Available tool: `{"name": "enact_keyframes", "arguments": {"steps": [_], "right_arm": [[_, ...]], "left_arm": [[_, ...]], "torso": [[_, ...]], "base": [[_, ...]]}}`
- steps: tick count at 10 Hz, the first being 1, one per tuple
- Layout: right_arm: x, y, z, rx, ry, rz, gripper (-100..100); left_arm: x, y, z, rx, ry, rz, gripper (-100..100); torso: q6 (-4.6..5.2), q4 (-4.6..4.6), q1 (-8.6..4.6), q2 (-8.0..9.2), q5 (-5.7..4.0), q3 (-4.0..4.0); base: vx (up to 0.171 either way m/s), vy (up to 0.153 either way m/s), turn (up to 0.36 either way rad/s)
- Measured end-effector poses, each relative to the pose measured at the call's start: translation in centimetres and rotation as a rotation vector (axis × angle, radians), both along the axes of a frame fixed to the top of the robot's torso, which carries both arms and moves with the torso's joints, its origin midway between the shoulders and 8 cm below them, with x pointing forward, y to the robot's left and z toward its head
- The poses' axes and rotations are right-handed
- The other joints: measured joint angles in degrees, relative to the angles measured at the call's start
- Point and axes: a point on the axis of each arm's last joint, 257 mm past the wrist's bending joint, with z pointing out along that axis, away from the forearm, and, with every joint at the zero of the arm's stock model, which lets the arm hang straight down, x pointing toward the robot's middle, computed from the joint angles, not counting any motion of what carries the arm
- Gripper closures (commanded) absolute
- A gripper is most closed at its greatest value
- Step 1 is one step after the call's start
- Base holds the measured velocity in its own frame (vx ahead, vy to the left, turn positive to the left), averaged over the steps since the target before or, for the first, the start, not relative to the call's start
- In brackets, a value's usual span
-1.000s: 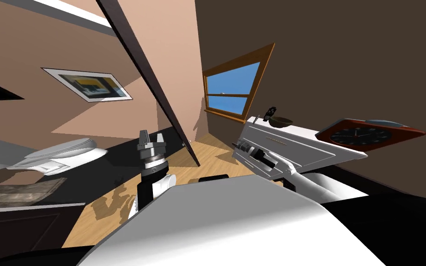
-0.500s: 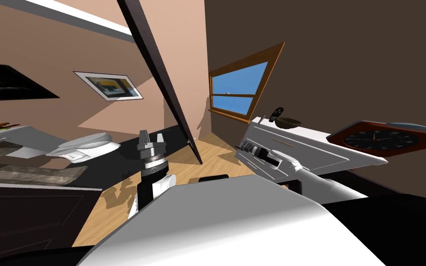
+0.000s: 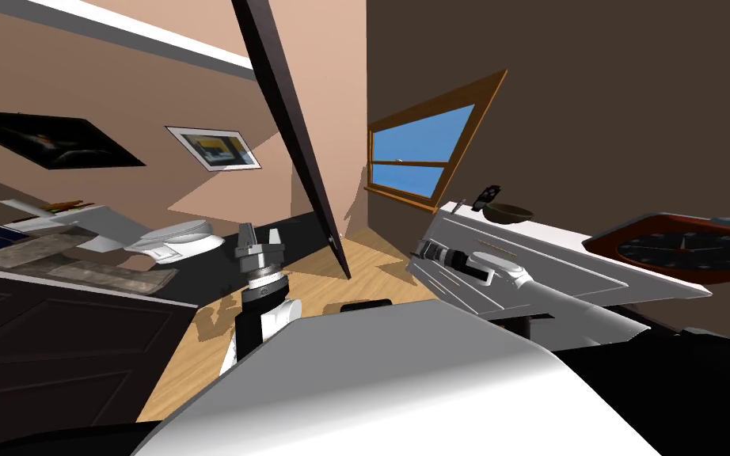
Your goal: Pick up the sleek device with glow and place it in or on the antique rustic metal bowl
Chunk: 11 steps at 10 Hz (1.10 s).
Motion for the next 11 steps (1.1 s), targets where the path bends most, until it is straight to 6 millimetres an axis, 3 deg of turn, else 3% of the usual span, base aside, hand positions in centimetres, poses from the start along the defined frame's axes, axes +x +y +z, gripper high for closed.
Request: {"name": "enact_keyframes", "arguments": {"steps": [4,11], "right_arm": [[-0.7,-6.0,-1.0,-0.251,0.025,0.06,-100],[-2.8,-15.3,0.1,-0.623,0.09,0.165,-100]], "left_arm": [[0.0,0.0,0.0,0.0,0.0,0.0,0],[0.0,0.0,0.0,0.0,0.0,0.0,0]], "torso": [[0.0,-0.01,-0.07,-0.05,-0.01,-0.03],[0.01,-0.03,-0.19,-0.14,-0.05,-0.08]], "base": [[-0.021,0.014,0.101],[-0.006,-0.01,0.141]]}}
